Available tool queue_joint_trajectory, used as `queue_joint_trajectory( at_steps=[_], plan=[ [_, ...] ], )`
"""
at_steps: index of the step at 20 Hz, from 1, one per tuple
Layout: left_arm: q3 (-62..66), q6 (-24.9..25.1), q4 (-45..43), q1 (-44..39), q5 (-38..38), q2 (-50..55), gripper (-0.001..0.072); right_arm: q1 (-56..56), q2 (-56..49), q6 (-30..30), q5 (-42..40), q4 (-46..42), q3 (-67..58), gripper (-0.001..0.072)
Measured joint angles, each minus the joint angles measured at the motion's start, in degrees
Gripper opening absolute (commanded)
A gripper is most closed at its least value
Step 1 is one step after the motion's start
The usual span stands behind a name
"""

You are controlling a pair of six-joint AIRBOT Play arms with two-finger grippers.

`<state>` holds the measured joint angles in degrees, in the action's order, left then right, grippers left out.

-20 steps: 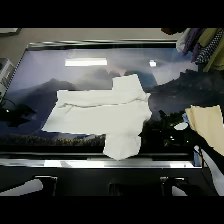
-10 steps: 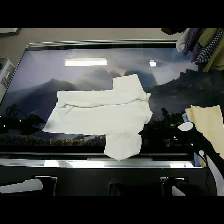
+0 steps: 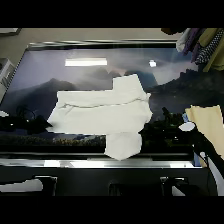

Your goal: Fold the clothes and pants, and hang the long-sleeved shirts on hangers.

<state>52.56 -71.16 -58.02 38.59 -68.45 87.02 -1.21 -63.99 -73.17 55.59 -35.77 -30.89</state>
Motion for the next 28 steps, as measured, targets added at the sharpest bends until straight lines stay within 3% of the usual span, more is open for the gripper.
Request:
queue_joint_trajectory(
  at_steps=[2, 9, 15, 18, 23, 28],
  plan=[
    [0.0, -0.4, -0.6, -0.2, -0.6, 0.0, 0.0016, 0.0, 0.1, 0.0, 0.0, 0.0, 0.0, 0.0030],
    [2.3, -0.4, 2.9, -1.0, -1.4, -1.8, 0.0013, 0.0, 2.2, 1.1, 0.2, 0.1, -4.3, 0.0028],
    [17.8, -2.6, 9.1, -8.0, -1.7, -7.6, 0.0012, 0.0, 2.1, 3.1, -1.5, -4.2, -26.2, 0.0027],
    [31.9, -7.2, 8.7, -12.0, -1.7, -12.5, 0.0012, 0.0, 2.2, 1.9, 0.4, -9.6, -43.0, 0.0027],
    [51.9, -20.6, -1.6, -14.6, -2.1, -25.2, 0.0012, 0.0, 6.4, -2.2, 8.1, -19.0, -69.6, 0.0027],
    [57.9, -30.1, -16.2, -15.1, -4.2, -39.2, 0.0012, 0.0, 16.8, -9.9, 12.6, -28.2, -81.4, 0.0027]
  ],
)
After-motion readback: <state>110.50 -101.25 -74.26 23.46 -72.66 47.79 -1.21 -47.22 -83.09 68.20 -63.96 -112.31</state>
